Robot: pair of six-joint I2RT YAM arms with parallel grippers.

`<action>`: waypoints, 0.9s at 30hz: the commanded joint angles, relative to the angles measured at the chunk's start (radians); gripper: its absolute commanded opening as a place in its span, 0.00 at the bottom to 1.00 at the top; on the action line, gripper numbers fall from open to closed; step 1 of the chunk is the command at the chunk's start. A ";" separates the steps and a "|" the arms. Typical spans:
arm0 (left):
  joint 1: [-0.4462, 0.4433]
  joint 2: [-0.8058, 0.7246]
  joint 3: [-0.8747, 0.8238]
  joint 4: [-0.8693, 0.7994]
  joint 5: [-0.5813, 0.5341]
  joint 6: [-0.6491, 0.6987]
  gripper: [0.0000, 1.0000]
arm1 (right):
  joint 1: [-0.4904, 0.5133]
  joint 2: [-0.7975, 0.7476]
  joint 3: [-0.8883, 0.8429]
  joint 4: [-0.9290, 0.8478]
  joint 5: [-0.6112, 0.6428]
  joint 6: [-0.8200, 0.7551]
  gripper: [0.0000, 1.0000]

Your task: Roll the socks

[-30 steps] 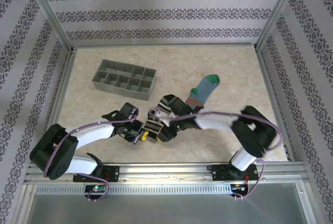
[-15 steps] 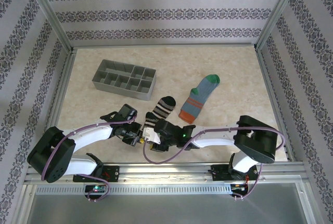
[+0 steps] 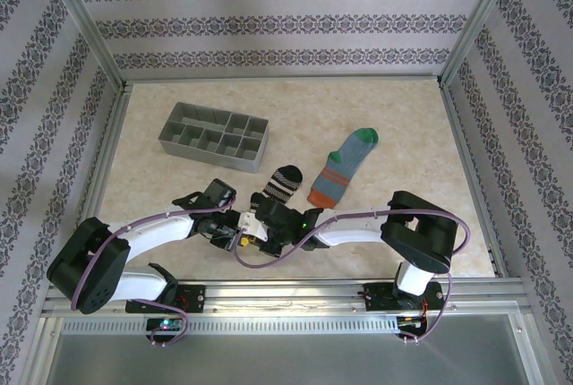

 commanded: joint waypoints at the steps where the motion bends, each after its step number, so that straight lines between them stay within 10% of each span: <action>1: 0.000 -0.003 -0.041 -0.066 -0.025 -0.022 0.00 | -0.039 0.033 0.023 -0.058 -0.036 0.034 0.00; 9: 0.023 -0.145 -0.041 -0.063 -0.106 0.025 0.65 | -0.138 0.092 0.057 -0.162 -0.228 0.062 0.00; 27: 0.029 -0.215 -0.213 0.416 -0.208 0.143 0.50 | -0.331 0.266 0.146 -0.295 -0.547 0.168 0.00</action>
